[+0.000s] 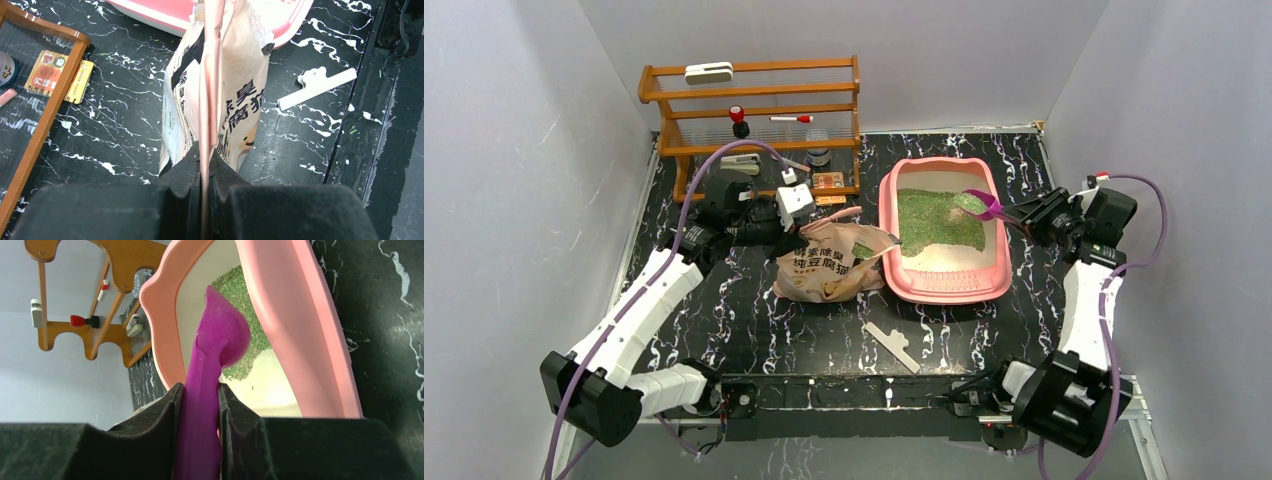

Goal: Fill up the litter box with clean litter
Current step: Pour the cat litter into the litter box.

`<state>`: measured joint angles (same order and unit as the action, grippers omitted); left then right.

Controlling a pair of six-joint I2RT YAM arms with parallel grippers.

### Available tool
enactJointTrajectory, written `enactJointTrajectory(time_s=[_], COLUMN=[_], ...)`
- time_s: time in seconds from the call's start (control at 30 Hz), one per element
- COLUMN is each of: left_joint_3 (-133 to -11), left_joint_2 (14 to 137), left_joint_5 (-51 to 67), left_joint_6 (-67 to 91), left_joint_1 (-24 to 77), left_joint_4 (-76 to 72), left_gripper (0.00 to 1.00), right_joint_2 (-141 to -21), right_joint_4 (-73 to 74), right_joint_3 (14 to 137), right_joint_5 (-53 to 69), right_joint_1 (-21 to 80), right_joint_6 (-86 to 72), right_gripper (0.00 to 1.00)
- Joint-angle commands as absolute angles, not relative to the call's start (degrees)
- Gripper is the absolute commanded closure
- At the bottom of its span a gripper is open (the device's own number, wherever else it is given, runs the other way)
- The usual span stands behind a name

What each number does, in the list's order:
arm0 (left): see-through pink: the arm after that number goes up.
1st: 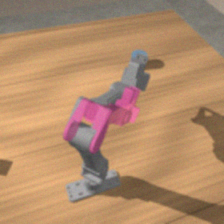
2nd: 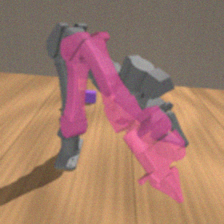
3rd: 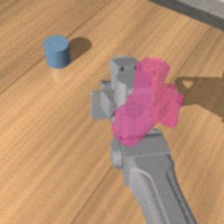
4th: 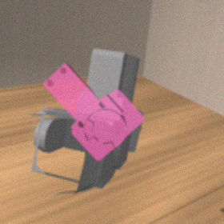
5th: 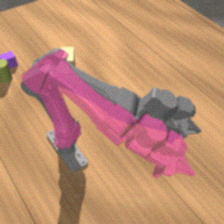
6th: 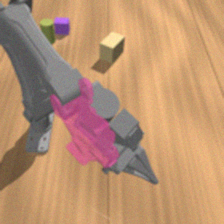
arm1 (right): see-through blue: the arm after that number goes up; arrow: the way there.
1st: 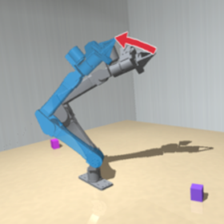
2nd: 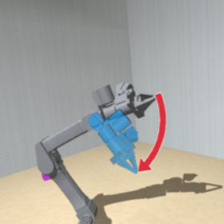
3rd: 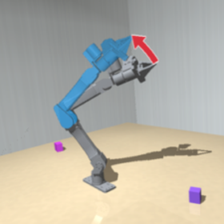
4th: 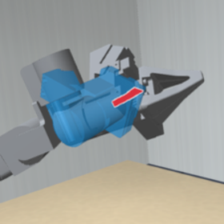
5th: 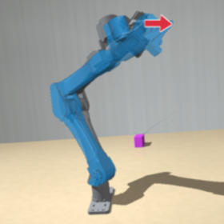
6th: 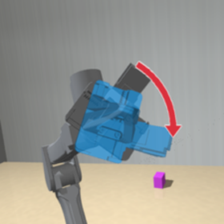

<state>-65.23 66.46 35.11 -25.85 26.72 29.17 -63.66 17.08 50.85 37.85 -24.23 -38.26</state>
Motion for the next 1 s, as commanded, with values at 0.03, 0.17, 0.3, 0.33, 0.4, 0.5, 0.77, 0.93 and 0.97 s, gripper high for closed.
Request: enactJointTrajectory(time_s=[0.03, 0.17, 0.3, 0.33, 0.4, 0.5, 0.77, 0.93, 0.97], left_joint_3=[-67.85, -67.87, -67.98, -68.02, -68.01, -68.02, -67.37, -67.15, -67.13], left_joint_2=[62.18, 61.71, 62.13, 62.14, 62.35, 62.47, 62.14, 62.35, 62.40], left_joint_5=[37.51, 38.08, 39.14, 39.40, 39.57, 39.55, 39.22, 39.20, 39.26], left_joint_6=[-27.41, -27.30, -26.78, -26.72, -26.73, -26.81, -26.76, -26.89, -26.89], left_joint_1=[26.83, 26.81, 26.81, 26.81, 26.82, 26.81, 26.81, 26.81, 26.81], left_joint_4=[31.53, 31.75, 31.80, 31.72, 31.64, 31.48, 31.18, 31.03, 31.08], left_gripper=[1.00, 1.00, 1.00, 1.00, 1.00, 1.00, 1.00, 1.00, 1.00], right_joint_2=[-57.04, -55.16, -56.97, -57.92, -60.19, -63.60, -67.84, -67.01, -66.75], right_joint_4=[18.49, 17.45, 14.49, 13.42, 11.78, 10.83, 10.20, 12.49, 12.89], right_joint_3=[48.46, 47.57, 48.83, 49.70, 51.30, 54.39, 57.48, 58.62, 58.65], right_joint_5=[33.75, 33.35, 32.51, 32.31, 32.09, 31.40, 29.61, 26.68, 25.90], right_joint_1=[-24.11, -24.13, -24.14, -24.09, -24.08, -24.08, -23.72, -22.85, -22.59], right_joint_6=[-37.86, -39.64, -40.98, -41.22, -41.66, -41.38, -39.05, -35.50, -34.88], right_gripper=[1.00, 1.00, 1.00, 1.00, 1.00, 1.00, 1.00, 1.00, 1.00])
